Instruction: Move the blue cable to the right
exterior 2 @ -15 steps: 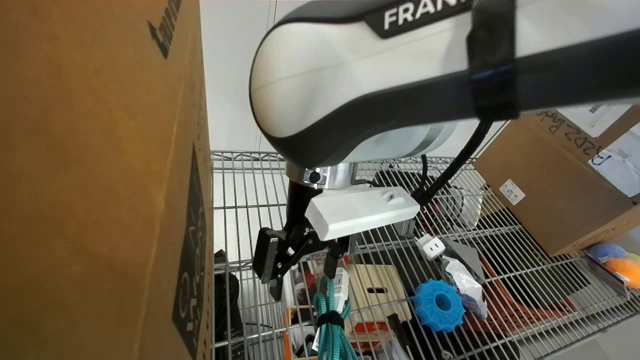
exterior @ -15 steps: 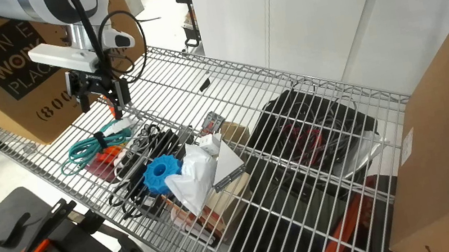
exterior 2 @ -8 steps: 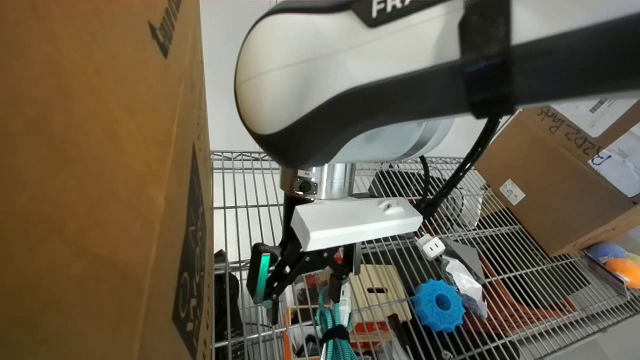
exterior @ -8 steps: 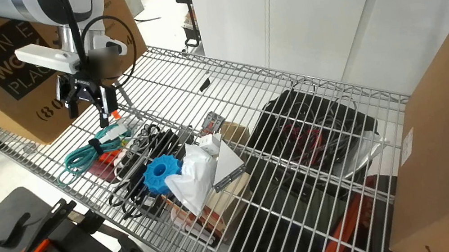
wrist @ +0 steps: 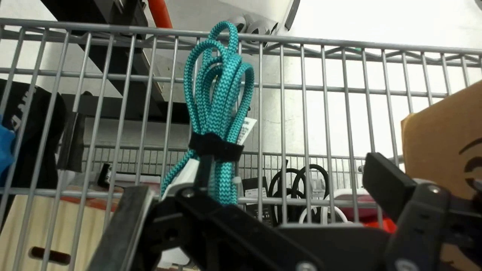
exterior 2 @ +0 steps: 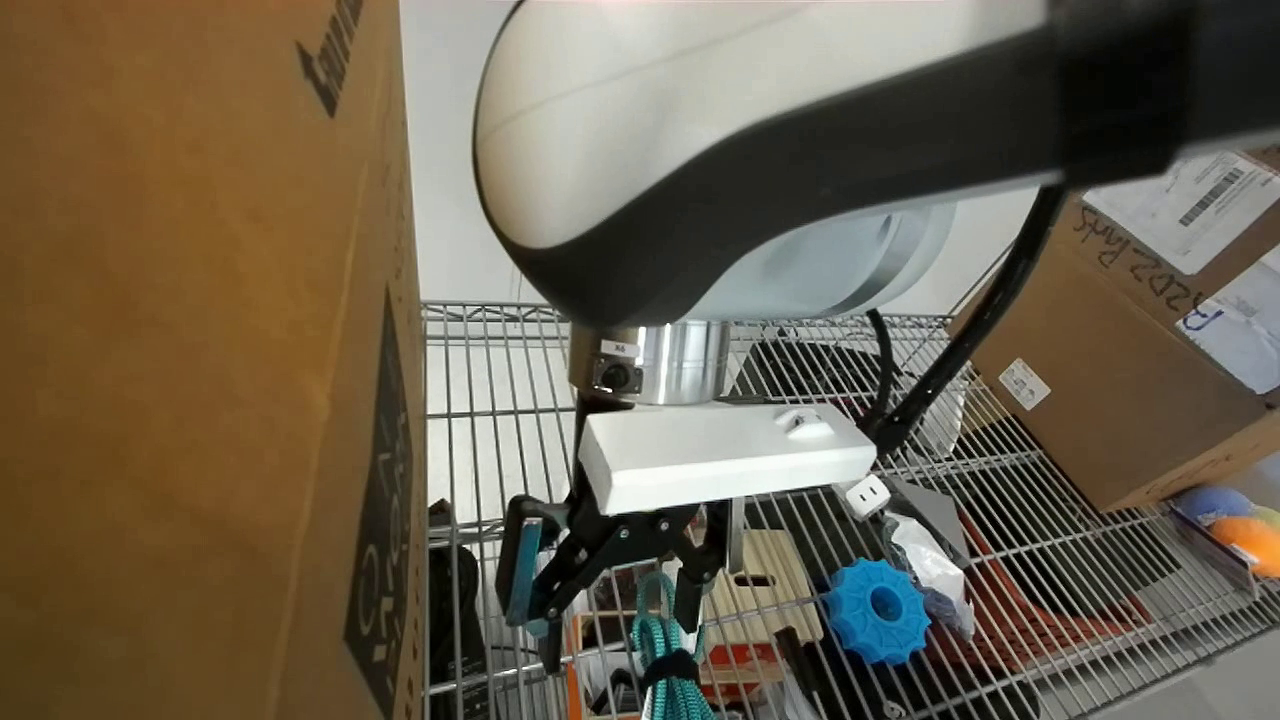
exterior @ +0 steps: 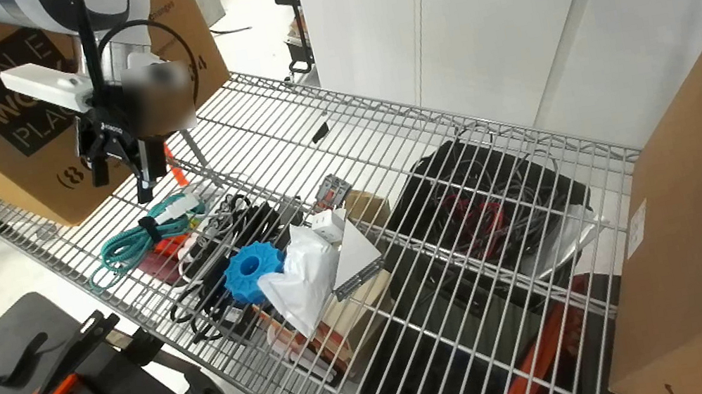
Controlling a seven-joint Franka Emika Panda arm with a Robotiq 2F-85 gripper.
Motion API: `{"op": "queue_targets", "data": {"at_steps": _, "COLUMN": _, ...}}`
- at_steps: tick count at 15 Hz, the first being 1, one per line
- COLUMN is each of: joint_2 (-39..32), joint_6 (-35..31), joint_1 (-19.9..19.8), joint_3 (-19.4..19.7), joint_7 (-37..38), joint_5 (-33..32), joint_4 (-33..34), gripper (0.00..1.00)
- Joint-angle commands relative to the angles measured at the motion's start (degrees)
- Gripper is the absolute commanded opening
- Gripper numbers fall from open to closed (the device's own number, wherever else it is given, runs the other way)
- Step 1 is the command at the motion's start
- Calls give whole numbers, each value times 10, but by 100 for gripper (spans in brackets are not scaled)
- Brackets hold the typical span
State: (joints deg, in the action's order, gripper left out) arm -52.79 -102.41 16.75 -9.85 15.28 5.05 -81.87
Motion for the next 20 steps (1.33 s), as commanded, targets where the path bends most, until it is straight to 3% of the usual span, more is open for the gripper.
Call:
{"op": "queue_targets", "data": {"at_steps": 1, "joint_2": 31, "joint_6": -13, "joint_1": 9, "joint_3": 11, "joint_7": 22, "joint_5": 9, "joint_4": -54, "gripper": 100}}
{"op": "queue_targets", "data": {"at_steps": 5, "joint_2": 21, "joint_6": -28, "joint_1": 11, "joint_3": 20, "joint_7": 25, "joint_5": -2, "joint_4": -73, "gripper": 100}}
{"op": "queue_targets", "data": {"at_steps": 11, "joint_2": 14, "joint_6": -114, "joint_1": 2, "joint_3": 34, "joint_7": 22, "joint_5": 1, "joint_4": -109, "gripper": 100}}
{"op": "queue_targets", "data": {"at_steps": 13, "joint_2": 10, "joint_6": -146, "joint_1": 2, "joint_3": 36, "joint_7": 16, "joint_5": -2, "joint_4": -113, "gripper": 72}}
{"op": "queue_targets", "data": {"at_steps": 15, "joint_2": 7, "joint_6": -173, "joint_1": 2, "joint_3": 37, "joint_7": 12, "joint_5": -3, "joint_4": -116, "gripper": 56}}
{"op": "queue_targets", "data": {"at_steps": 19, "joint_2": 12, "joint_6": -190, "joint_1": -2, "joint_3": 37, "joint_7": 5, "joint_5": -2, "joint_4": -124, "gripper": 29}}
{"op": "queue_targets", "data": {"at_steps": 20, "joint_2": 16, "joint_6": -191, "joint_1": -2, "joint_3": 37, "joint_7": 5, "joint_5": -3, "joint_4": -127, "gripper": 27}}
